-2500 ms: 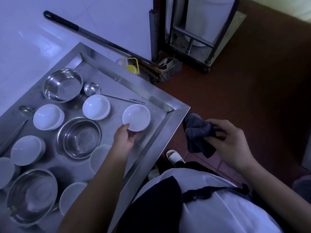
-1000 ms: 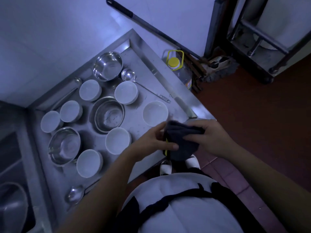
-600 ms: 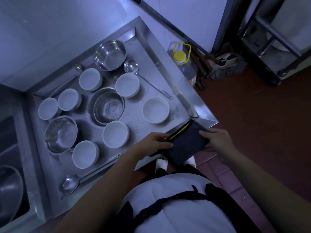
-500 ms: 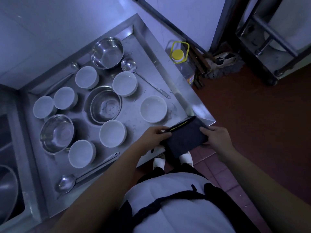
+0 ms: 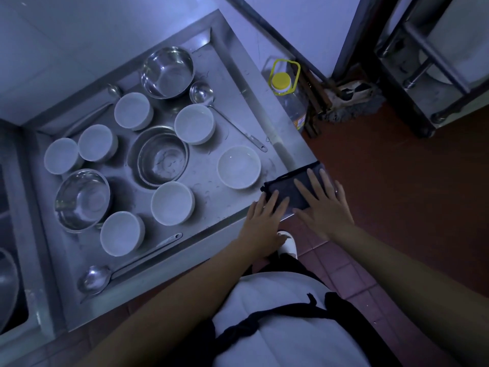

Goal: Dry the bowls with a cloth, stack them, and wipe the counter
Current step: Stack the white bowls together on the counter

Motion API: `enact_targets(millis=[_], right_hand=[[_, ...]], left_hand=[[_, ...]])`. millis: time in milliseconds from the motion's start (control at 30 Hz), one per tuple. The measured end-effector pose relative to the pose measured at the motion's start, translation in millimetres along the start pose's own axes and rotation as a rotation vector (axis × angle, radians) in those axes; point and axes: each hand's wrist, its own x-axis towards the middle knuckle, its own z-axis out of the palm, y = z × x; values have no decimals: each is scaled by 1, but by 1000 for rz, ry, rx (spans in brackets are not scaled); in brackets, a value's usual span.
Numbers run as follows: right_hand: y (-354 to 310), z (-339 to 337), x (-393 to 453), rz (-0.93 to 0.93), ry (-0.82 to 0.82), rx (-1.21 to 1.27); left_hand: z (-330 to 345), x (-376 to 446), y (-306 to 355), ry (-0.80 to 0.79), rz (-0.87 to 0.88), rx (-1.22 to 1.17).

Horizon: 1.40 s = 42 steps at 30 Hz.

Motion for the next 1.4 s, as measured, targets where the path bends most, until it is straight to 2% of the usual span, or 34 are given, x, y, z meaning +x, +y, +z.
enact_targets(millis=[267, 467, 533, 600, 667, 767, 833, 1000, 1167, 1400], right_hand=[[28, -8, 6, -141, -81, -111], [17, -9, 5, -64, -112, -82], [9, -11, 2, -26, -85, -53], [-5, -13, -6, -19, 22, 26], [-23, -14, -12, -100, 110, 98], [-58, -15, -14, -228, 114, 114], [-81, -26, -4, -238, 53, 128], [-137, -64, 67, -138, -150, 102], [-162, -73, 135, 29, -325, 131], [-204, -79, 122, 157, -225, 44]], left_hand=[[19, -17, -1, 93, 41, 276], [26, -32, -11, 169, -39, 120], [27, -43, -20, 167, -142, 54], [28, -59, -34, 193, -269, -21], [32, -78, -50, 225, -377, -126], [40, -111, -73, 303, -504, -262], [47, -134, -88, 372, -593, -319], [59, -183, -119, 458, -794, -424], [60, -204, -152, 491, -828, -490], [35, -214, -225, 655, -776, -595]])
